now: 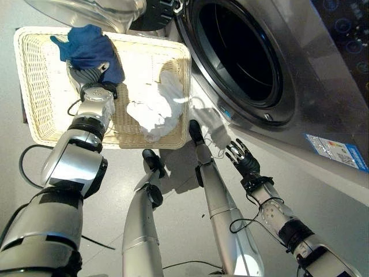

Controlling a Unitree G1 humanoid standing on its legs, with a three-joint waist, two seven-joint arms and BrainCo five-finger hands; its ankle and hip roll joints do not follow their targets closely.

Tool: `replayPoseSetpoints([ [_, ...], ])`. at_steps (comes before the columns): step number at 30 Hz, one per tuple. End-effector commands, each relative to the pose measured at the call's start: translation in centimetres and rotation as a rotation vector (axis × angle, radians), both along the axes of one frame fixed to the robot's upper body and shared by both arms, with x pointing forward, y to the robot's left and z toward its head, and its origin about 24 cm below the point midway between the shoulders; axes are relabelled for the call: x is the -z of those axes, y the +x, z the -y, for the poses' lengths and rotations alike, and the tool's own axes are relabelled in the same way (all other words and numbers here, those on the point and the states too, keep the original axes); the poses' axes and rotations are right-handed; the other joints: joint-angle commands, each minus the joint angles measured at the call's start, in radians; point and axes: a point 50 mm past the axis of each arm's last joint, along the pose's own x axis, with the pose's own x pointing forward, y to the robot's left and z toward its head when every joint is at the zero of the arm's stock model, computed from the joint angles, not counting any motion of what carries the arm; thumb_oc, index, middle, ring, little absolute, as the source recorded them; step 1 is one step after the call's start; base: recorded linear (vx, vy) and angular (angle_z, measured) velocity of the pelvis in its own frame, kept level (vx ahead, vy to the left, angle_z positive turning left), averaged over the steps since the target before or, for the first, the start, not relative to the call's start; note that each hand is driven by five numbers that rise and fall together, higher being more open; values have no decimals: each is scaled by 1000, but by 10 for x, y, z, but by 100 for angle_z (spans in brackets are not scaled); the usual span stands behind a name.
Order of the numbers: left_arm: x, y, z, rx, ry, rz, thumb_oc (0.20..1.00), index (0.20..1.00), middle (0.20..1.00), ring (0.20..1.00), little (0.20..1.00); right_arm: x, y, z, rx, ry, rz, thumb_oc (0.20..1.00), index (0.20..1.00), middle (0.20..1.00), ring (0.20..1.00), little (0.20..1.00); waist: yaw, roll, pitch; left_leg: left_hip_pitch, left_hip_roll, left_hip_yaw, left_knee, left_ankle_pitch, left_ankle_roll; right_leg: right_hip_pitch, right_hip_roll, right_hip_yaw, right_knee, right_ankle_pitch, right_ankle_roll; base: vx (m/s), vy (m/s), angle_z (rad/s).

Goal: Put the clothes into the washing machine.

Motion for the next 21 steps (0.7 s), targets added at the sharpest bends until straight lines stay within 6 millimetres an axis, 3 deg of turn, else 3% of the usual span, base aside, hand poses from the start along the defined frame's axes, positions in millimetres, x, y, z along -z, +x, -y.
replayPoseSetpoints([
  [1,-21,-8,-21,-42,57,41,617,617,617,617,617,1,-11,-5,-43,17,19,1000,1000,1000,1000,1000,-21,-78,-10,-8,-73,16,145,-168,-3,-18,77,19,-20,-39,-5,0,0,0],
  [2,-21,-8,-21,-41,58,41,617,617,617,617,617,1,-11,-5,-42,17,20,1000,1000,1000,1000,1000,-20,-78,-10,-9,-72,16,146,-168,-3,-19,77,18,-19,-39,-5,0,0,0],
  [3,-24,-6,-16,-19,74,53,200,200,200,200,200,0,-12,-6,-47,12,23,1000,1000,1000,1000,1000,-22,-79,-10,-14,-75,14,148,-170,-1,-26,81,22,-17,-37,-6,0,0,0],
  [9,-30,-3,-4,9,105,80,200,200,200,200,200,-3,-12,-8,-74,-21,50,1000,1000,1000,1000,1000,-23,-84,-10,-23,-82,8,144,-166,1,-36,92,25,-8,-36,-10,0,-10,2],
  [10,-37,-1,13,13,124,142,200,200,200,200,200,-19,-10,-16,-110,-104,166,1000,1000,1000,1000,1000,-15,-93,-10,-16,-93,-5,119,-152,0,-28,104,22,-4,-41,-12,-14,-81,6],
  [15,-44,-4,21,-1,146,224,200,200,200,200,200,-58,-5,-26,-138,-206,375,1000,1000,1000,1000,1000,14,-95,-10,29,-108,-39,46,-111,-6,14,118,14,-19,-49,-15,-38,-77,3],
  [20,-37,-6,22,-16,168,254,200,200,200,200,200,-85,-2,-29,-137,-202,477,1000,1000,1000,1000,1000,46,-84,-10,71,-116,-69,-17,-73,-11,51,123,3,-19,-68,-19,-76,-83,13],
  [21,-34,-9,22,-23,183,274,200,200,200,200,200,-97,-2,-31,-138,-190,523,1000,1000,1000,1000,1000,56,-79,-10,69,-124,-73,-63,-17,-10,49,119,2,-30,-47,-25,-76,-93,11],
])
